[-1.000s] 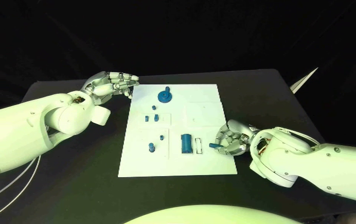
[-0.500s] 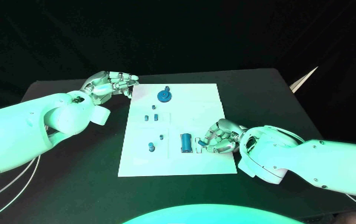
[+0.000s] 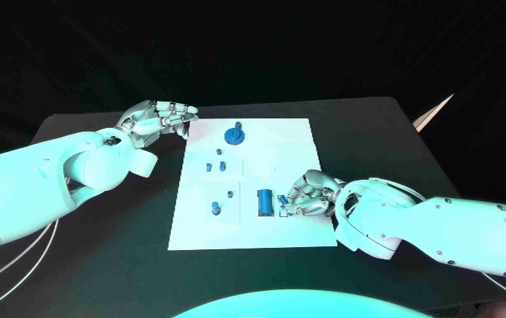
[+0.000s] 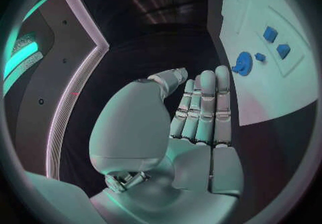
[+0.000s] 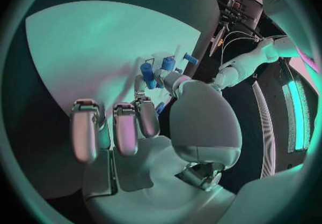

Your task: Assemble the parts on the task board

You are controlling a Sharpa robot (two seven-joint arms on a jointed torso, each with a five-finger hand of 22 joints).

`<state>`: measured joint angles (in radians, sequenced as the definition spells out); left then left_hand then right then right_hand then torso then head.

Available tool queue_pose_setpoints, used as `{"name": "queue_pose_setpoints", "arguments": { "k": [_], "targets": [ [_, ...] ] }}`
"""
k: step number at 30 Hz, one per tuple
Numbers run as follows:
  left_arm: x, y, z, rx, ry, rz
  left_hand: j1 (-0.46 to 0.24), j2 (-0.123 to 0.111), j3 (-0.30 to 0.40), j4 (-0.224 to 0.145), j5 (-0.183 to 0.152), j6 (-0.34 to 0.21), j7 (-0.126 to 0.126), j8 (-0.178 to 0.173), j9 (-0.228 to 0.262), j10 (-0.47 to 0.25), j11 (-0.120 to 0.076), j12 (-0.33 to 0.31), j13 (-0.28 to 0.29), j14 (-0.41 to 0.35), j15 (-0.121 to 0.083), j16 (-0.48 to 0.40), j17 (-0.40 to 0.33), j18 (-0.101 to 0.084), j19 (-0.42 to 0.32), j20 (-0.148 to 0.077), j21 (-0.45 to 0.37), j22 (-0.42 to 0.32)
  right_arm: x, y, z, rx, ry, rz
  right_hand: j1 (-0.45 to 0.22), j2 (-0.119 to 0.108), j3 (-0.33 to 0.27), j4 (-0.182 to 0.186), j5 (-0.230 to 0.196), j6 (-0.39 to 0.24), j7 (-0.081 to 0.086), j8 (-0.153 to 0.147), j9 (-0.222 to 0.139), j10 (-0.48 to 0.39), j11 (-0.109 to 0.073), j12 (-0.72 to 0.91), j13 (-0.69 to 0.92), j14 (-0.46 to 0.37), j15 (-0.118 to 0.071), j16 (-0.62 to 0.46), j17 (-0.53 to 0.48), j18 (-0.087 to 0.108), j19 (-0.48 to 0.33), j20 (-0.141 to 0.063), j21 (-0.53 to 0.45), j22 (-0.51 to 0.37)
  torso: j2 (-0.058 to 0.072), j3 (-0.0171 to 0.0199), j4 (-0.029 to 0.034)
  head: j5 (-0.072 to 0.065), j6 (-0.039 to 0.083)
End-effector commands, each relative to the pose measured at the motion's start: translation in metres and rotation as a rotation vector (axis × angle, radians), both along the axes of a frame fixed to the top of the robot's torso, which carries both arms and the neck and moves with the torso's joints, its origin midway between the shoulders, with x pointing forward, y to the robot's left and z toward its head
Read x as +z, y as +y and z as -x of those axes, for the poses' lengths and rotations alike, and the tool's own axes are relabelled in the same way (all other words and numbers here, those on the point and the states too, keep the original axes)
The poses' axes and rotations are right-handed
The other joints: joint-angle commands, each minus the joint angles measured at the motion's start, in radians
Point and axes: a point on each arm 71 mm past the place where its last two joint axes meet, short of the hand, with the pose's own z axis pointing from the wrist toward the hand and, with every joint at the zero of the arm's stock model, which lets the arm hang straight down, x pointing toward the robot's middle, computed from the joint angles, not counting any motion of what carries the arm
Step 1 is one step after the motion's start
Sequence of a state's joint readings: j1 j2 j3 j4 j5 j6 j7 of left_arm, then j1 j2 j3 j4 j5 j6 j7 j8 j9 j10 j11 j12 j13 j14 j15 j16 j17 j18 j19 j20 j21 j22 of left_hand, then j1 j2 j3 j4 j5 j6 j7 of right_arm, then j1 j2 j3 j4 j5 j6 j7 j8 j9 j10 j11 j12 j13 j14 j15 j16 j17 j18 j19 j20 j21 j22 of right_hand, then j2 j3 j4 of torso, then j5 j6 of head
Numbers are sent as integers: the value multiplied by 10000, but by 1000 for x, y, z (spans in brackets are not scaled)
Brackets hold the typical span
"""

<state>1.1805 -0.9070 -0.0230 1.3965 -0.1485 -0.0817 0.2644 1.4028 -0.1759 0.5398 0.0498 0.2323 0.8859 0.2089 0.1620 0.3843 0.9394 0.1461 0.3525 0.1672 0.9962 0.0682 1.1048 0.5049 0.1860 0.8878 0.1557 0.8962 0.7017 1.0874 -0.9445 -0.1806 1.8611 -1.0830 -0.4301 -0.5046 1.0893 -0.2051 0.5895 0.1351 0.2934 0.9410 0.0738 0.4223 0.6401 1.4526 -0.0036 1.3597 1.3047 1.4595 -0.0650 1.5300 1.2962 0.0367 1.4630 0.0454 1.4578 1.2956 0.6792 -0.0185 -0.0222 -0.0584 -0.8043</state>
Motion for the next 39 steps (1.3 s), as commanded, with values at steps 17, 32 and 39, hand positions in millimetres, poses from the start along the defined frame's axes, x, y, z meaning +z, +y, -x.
{"name": "queue_pose_setpoints", "arguments": {
  "k": [17,32,39],
  "targets": [
    [1,-1,1,-46,11,20,-63,177,140,72,127,-52,20,-191,-100,-179,1,153,157,-84,6,-86,-100,-10,46,60,-100,-117,-1,3,0,234,-90,255,-731,55,489,238,-282,575,-190,538,49,232,-148,48,1405,995,-161,112,2204,-183,867,-191,165,2508,3,7,-10,19,-45],
    [0,-1,1,-87,61,-20,-32,204,174,59,138,-51,22,-190,-99,-189,1,164,157,-90,5,-88,-106,-11,53,55,-92,-111,0,6,1,282,-169,189,-1510,10,246,634,-1065,614,-181,550,-4,256,-141,66,1425,998,-159,117,2214,-188,872,-204,185,2513,0,-1,-1,32,-40],
    [0,0,1,-81,68,-34,6,213,200,31,147,-50,22,-190,-99,-194,0,170,157,-94,0,-92,-111,-9,56,48,-81,-103,0,6,1,298,-169,188,-1700,-67,81,749,-1397,621,-179,549,-27,254,-137,58,1424,998,-157,116,2211,-186,870,-199,176,2510,-2,-4,-4,41,-44]
  ]
}}
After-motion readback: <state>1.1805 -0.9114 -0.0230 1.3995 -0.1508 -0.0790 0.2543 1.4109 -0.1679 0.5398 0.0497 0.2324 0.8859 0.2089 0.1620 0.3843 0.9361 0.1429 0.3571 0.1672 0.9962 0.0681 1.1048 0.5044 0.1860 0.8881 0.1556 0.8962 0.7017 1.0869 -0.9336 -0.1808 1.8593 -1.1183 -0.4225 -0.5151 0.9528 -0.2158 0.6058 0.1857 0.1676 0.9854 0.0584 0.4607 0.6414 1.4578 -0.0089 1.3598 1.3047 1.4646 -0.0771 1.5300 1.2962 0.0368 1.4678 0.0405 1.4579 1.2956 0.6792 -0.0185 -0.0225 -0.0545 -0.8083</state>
